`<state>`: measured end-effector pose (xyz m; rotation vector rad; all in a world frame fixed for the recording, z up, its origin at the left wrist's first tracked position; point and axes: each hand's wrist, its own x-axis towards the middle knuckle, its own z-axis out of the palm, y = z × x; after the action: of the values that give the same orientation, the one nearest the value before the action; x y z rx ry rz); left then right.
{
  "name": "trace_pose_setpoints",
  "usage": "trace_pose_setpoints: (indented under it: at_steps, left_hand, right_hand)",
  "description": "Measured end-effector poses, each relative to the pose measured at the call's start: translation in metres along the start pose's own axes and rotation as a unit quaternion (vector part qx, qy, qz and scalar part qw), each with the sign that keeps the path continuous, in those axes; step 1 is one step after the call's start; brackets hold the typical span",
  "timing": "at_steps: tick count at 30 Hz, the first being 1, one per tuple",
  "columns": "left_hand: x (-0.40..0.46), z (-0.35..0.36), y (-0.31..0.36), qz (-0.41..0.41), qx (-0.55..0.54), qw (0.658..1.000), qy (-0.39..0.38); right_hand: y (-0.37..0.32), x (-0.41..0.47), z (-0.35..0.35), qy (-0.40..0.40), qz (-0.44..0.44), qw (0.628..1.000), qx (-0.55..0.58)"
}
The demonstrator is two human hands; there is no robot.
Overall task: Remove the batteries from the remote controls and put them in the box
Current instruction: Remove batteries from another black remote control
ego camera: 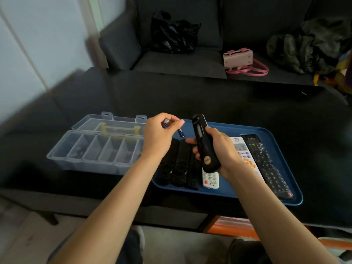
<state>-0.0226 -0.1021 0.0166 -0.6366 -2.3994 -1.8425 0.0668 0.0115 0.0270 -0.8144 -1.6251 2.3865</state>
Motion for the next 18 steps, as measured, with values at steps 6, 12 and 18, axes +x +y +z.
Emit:
trace_pose_setpoints:
  at_steps: [6,12,18]
  left_hand:
    - [0.008,-0.064,-0.007,-0.041,0.232,0.971,-0.03]
    - [0.008,-0.065,-0.01,-0.12,0.362,0.913,-0.147]
    - [0.007,-0.064,0.001,-0.121,0.411,0.888,-0.167]
  right_hand:
    - [0.0,-0.018,0.039,-0.031,0.009,0.999,-0.015]
    - [0.009,-0.024,0.057,-0.026,0.034,0.998,-0.042]
    - [0.005,-0.027,0.068,-0.028,0.037,0.998,-0.044]
